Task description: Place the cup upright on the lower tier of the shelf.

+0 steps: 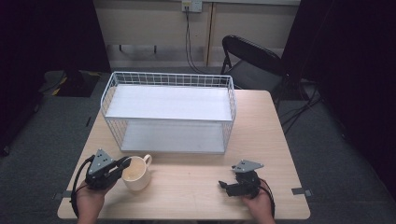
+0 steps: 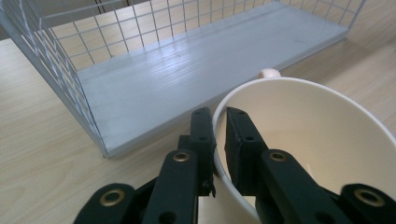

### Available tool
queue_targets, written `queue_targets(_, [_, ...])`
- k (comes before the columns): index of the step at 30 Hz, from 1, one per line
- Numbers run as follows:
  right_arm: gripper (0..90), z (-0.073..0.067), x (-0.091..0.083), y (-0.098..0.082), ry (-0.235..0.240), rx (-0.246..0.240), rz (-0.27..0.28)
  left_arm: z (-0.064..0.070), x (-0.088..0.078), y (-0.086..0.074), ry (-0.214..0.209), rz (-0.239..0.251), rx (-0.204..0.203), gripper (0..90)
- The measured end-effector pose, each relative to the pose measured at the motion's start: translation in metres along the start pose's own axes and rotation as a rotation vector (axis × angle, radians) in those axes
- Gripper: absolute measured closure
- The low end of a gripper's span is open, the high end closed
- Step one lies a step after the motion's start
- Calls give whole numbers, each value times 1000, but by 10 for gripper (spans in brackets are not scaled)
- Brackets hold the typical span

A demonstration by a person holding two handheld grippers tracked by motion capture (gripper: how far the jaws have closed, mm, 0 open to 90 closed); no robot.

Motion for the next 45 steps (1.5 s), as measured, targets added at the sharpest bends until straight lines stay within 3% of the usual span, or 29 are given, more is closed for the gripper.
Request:
queue_targets(4, [181,0,0,0,0,0,0,0,-1,3,0,11,-31,820])
queue_targets(15, [181,0,0,0,0,0,-1,1,-2,9,15,16,-20,820])
queue_targets(18, [181,0,0,0,0,0,0,2,-2,13,15,28,-34,820])
queue_targets(26, [181,0,0,0,0,0,0,4,3,21,26,52,-61,820])
queue_targets(38, [181,0,0,0,-2,2,0,10,18,33,45,50,-81,820])
queue_targets(45, [181,0,0,0,-2,2,0,11,25,40,79,66,-90,820])
Point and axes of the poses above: each handheld gripper's, and its own axes: x roughly forward along the jaws, y roughly out of its top, z roughly to its right, the point moved 7 cm from there along x, roughly forward along the jaws, and after that the axes turned 8 degrees about y, right-handed, at the moved point
